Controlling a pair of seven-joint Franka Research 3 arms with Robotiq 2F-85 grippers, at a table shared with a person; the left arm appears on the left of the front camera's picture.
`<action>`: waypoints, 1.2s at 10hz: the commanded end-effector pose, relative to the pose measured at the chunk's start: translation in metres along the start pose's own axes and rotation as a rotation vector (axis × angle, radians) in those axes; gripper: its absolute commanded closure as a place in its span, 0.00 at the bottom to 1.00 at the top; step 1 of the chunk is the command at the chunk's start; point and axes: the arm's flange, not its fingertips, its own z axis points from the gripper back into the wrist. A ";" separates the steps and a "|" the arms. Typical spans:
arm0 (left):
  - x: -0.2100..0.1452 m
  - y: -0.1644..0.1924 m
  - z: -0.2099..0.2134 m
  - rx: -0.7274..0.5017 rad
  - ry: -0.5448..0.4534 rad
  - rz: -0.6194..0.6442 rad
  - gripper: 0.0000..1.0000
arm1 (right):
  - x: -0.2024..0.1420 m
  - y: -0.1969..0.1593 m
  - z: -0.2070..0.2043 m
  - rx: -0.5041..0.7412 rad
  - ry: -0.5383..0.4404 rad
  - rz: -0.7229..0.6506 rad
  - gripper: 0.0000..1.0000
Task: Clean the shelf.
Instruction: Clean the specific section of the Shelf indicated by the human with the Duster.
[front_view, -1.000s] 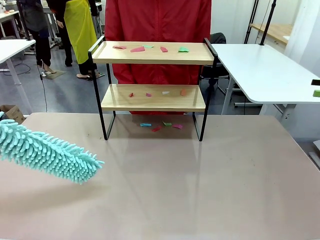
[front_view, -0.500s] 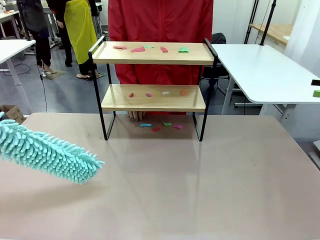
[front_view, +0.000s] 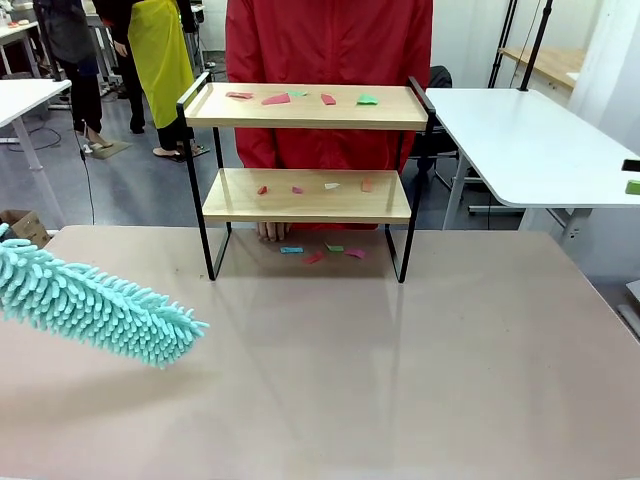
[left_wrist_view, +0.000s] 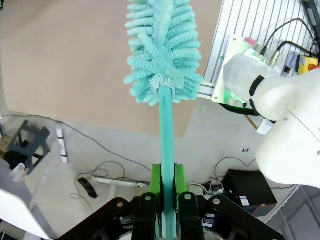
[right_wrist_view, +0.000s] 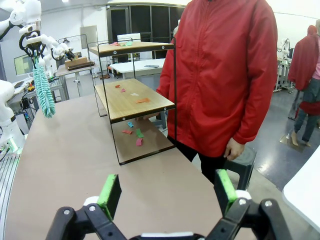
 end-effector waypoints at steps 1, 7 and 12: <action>-0.002 0.000 0.004 -0.001 0.017 0.004 0.87 | 0.004 0.001 -0.001 0.001 0.000 0.007 0.00; -0.002 0.000 0.004 -0.001 0.017 0.004 0.87 | 0.004 0.001 -0.001 0.001 0.000 0.007 0.00; 0.015 -0.022 -0.013 -0.088 -0.220 -0.062 0.87 | 0.004 0.001 -0.001 0.001 0.000 0.007 0.00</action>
